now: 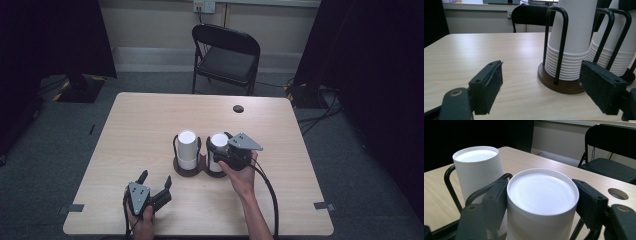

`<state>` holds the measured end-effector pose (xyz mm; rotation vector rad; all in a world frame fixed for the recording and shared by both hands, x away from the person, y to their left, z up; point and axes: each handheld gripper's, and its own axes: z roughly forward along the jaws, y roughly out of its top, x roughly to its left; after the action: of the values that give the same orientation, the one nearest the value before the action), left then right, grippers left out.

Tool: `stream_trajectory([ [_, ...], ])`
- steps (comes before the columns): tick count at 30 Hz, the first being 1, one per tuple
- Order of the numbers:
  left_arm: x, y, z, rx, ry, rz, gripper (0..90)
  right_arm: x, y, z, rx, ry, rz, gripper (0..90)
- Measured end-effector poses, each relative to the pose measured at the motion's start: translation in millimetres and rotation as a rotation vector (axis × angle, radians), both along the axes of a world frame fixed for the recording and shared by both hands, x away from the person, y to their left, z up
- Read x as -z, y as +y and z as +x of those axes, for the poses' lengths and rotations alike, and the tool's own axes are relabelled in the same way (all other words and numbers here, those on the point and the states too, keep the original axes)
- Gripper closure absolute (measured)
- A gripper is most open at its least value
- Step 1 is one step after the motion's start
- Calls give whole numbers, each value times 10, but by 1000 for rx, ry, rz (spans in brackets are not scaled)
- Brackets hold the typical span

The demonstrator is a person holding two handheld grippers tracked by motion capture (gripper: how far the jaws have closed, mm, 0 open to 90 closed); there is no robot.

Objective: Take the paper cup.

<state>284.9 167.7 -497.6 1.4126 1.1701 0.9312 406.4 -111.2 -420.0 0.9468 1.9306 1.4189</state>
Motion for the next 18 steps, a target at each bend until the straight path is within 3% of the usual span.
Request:
stream_trajectory([
  [8,0,-7,-6,-6,-3,7,219,-14,-5,7,-2,4,6,336],
  [14,-2,-5,3,23,3,15,158,-78,-31,-8,1,-12,36,338],
  [18,-2,-5,1,5,2,11,155,-83,-39,-8,1,-10,37,338],
])
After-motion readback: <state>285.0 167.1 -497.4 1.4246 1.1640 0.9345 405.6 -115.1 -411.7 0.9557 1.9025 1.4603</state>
